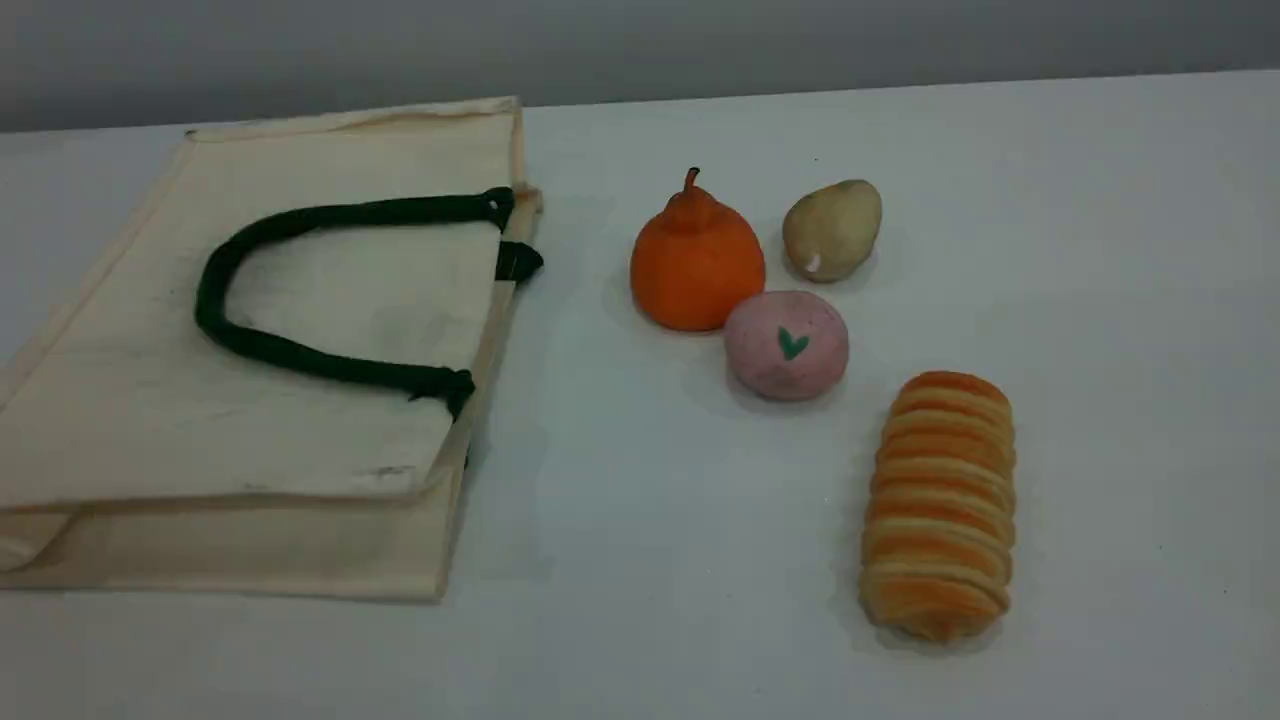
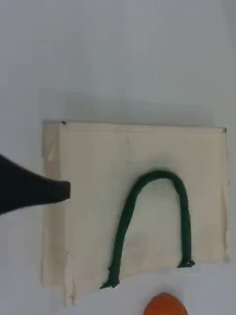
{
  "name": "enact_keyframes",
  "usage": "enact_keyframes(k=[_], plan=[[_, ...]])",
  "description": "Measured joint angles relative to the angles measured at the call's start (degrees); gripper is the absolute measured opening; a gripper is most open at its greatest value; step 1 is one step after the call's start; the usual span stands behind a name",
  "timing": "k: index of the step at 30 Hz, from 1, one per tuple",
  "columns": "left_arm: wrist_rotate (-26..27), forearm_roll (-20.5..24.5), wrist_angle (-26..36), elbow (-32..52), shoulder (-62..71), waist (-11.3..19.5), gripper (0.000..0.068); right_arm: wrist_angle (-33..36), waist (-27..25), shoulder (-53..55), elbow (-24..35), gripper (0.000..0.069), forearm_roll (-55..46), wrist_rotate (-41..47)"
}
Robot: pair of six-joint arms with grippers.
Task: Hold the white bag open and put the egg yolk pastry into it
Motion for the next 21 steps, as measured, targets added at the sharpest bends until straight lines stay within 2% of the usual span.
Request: enact_keyframes(k=[8, 14, 18, 21], plan=[[0.0, -0.5, 0.3, -8.3, 17.8, 0.0, 0.0560, -2.2, 0.0, 19.3, -8.1, 0.0586, 2.5, 0.0], [0.0, -0.5, 0.1, -13.9, 29.4, 0.0, 0.0560, -8.3, 0.0, 26.8, -8.3, 0.0586, 2.4, -0.3], [0.0, -0.2, -1.4, -14.1, 35.5, 0.0, 0.0560, -13.3, 0.0, 28.2, -8.3, 0.0586, 3.7, -0.3], [0.0, -0.1, -3.9, -14.1, 39.0, 0.0, 0.0560, -14.4, 0.0, 30.1, -8.4, 0.0586, 5.4, -0.9]])
